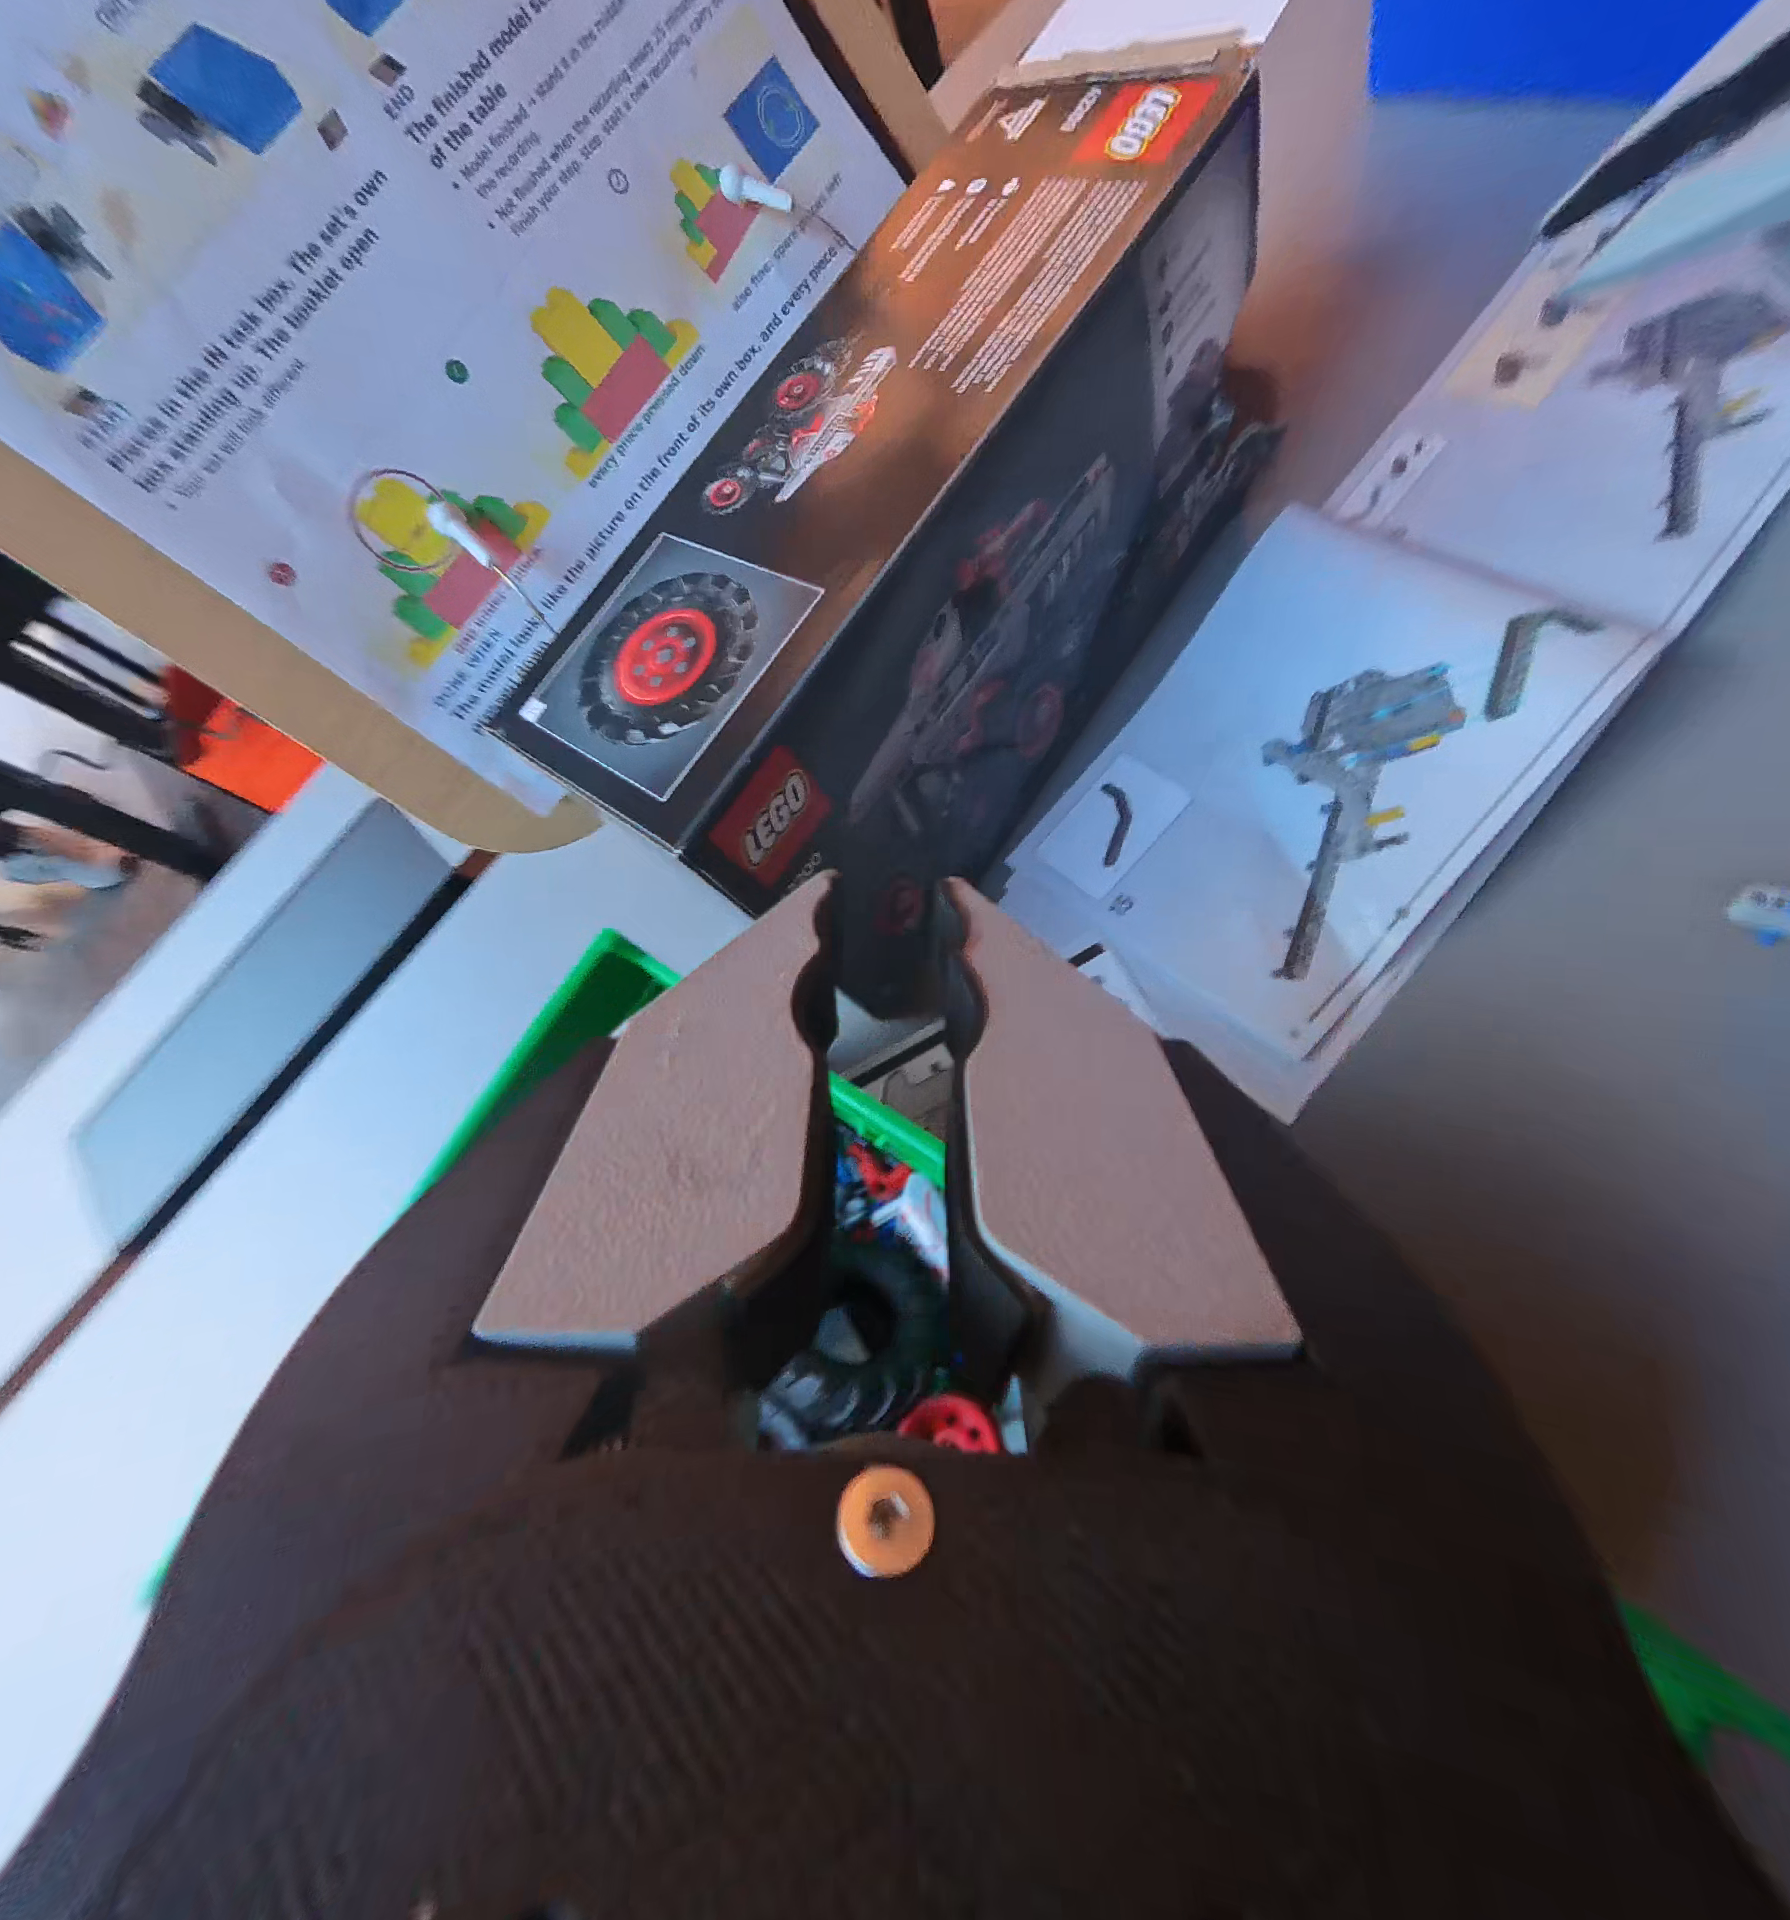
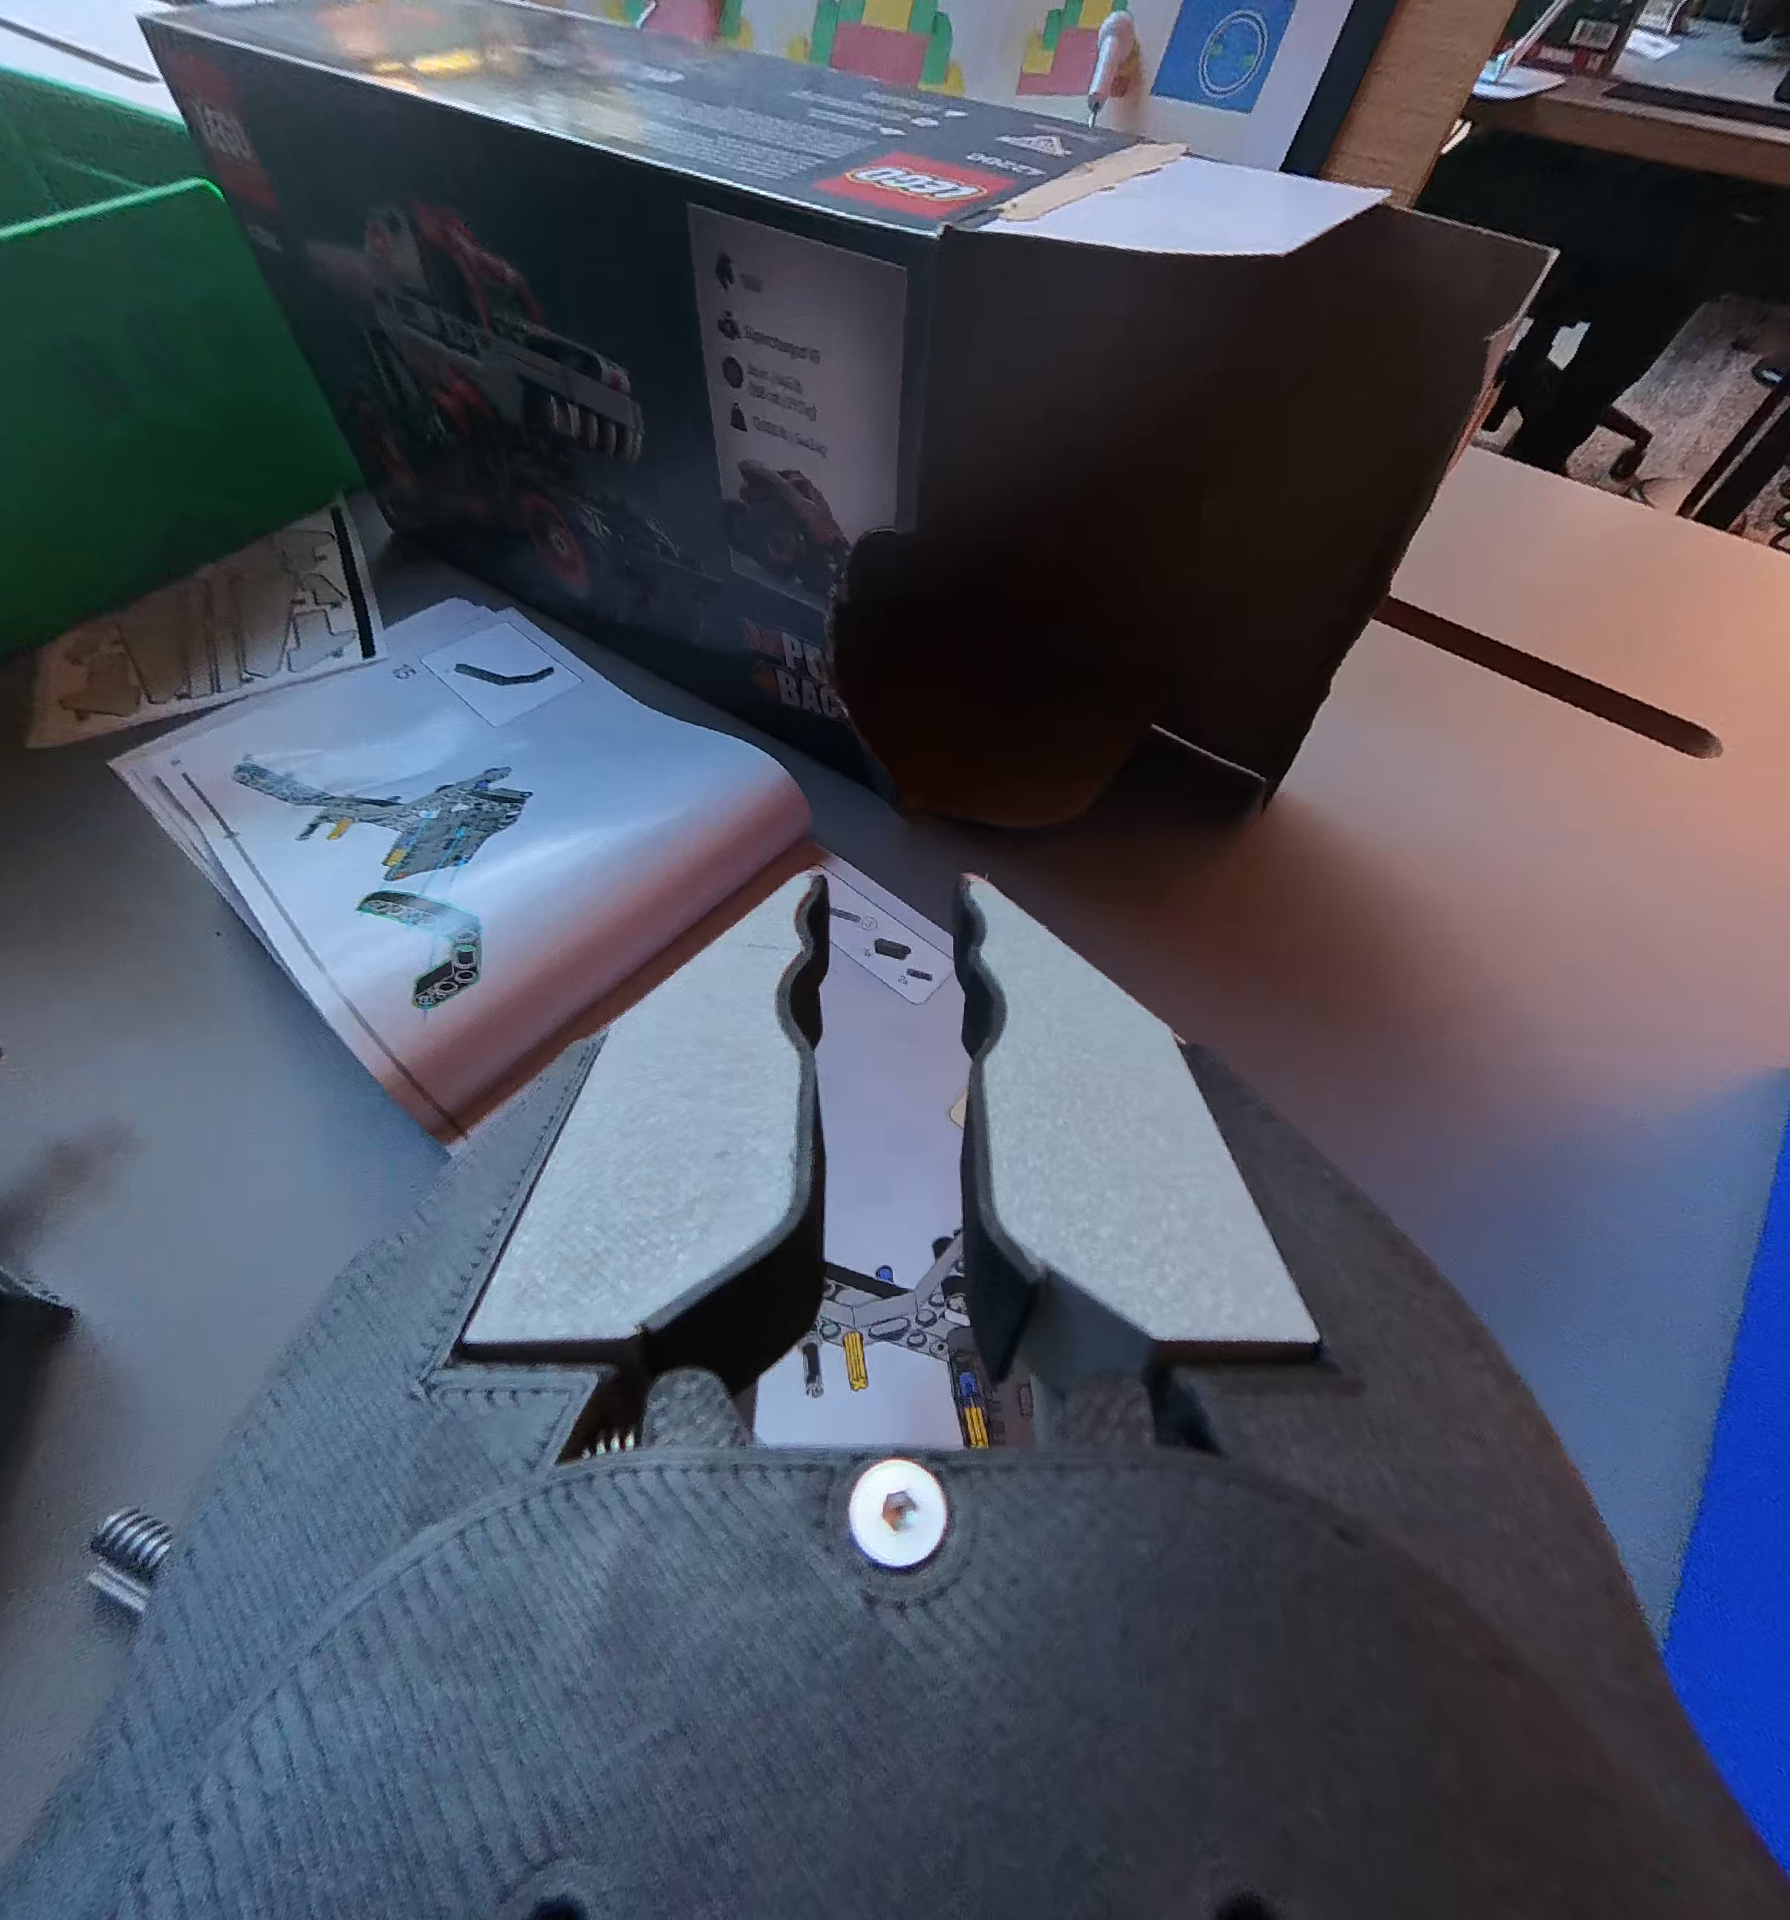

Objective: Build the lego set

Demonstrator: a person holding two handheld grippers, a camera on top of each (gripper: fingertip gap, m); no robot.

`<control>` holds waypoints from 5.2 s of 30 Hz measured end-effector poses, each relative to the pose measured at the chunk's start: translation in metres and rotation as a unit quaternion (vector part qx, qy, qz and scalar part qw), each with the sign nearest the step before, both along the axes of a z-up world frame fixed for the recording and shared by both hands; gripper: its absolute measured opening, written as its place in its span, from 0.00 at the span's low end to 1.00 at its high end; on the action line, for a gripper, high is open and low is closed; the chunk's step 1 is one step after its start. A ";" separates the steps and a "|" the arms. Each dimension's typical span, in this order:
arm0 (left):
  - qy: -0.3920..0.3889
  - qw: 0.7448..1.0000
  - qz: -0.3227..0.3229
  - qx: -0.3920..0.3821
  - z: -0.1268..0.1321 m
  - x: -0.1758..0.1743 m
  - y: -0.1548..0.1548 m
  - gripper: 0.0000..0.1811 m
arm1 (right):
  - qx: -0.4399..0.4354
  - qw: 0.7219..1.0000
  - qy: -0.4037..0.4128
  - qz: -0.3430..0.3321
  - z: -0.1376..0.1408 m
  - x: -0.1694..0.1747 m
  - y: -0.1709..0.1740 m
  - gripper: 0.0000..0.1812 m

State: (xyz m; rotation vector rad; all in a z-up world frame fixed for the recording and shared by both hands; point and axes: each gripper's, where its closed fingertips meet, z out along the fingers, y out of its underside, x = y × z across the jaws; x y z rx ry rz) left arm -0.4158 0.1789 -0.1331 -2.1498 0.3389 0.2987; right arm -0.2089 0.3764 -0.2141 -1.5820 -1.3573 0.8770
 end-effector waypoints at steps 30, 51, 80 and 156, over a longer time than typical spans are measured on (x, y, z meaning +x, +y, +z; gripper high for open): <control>-0.101 0.995 -0.014 0.021 -0.028 0.014 -0.004 0.28 | -0.031 0.999 -0.009 0.032 -0.010 -0.013 -0.016 0.19; -0.112 0.993 -0.028 0.025 -0.026 0.022 -0.003 0.28 | -0.012 0.998 -0.001 0.057 -0.004 -0.016 -0.030 0.25; -0.099 0.994 -0.027 0.023 -0.030 0.022 -0.003 0.25 | -0.018 0.996 0.034 0.083 0.009 -0.017 -0.041 0.08; -0.090 0.994 -0.014 0.057 -0.027 0.014 -0.001 0.16 | 0.058 0.997 0.003 0.051 0.012 -0.004 -0.024 0.00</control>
